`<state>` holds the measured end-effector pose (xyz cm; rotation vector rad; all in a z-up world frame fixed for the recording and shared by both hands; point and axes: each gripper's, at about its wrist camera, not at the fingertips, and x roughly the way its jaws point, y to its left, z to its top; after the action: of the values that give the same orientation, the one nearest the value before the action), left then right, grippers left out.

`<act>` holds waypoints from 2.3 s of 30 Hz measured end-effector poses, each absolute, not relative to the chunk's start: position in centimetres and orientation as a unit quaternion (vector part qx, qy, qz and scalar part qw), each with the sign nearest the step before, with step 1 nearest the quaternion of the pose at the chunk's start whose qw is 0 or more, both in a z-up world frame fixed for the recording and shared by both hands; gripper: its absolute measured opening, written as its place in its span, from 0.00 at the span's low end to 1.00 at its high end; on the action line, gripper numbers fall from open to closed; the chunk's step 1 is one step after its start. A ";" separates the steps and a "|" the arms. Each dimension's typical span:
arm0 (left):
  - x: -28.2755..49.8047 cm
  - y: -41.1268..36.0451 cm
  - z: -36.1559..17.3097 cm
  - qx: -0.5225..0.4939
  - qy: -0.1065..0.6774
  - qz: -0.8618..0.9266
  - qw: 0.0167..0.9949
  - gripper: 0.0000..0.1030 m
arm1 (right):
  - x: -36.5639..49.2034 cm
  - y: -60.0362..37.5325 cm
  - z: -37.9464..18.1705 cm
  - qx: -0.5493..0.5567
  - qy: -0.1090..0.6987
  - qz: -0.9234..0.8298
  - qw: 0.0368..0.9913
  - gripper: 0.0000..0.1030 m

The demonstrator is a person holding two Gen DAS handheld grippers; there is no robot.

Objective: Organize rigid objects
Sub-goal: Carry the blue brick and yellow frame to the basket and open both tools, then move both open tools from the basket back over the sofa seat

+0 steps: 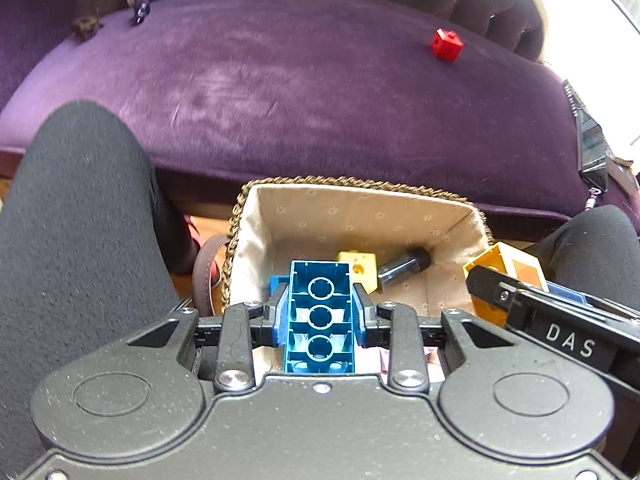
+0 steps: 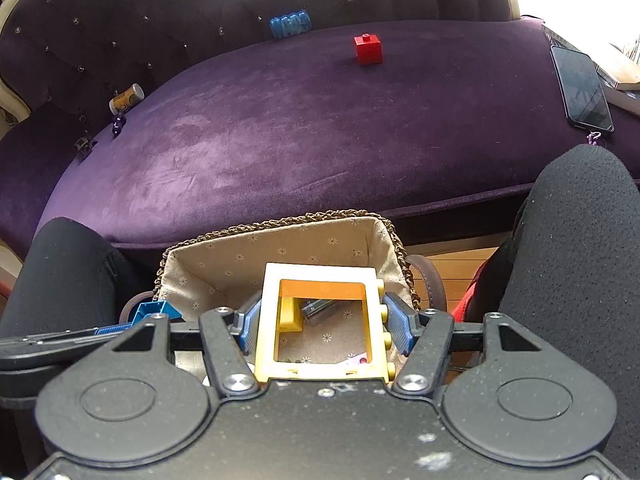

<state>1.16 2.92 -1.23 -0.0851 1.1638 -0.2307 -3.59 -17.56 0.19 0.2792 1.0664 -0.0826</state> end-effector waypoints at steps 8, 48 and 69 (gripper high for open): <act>1.3 3.0 -1.7 -0.043 0.557 -0.098 0.824 0.30 | -3.3 -17.3 -0.6 0.128 0.526 -0.037 0.840 0.59; 1.3 2.0 -1.8 -0.007 0.562 -0.091 0.822 0.54 | -3.1 -17.5 -0.6 0.127 0.532 -0.037 0.836 0.66; 2.9 1.1 -1.3 0.046 0.535 -0.070 0.841 0.62 | -0.3 -18.3 -2.3 0.159 0.573 -0.049 0.802 0.67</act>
<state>2.93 1.11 -1.28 0.0982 1.1309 -0.1487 -0.28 -18.26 -2.32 0.3405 1.2292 -0.1042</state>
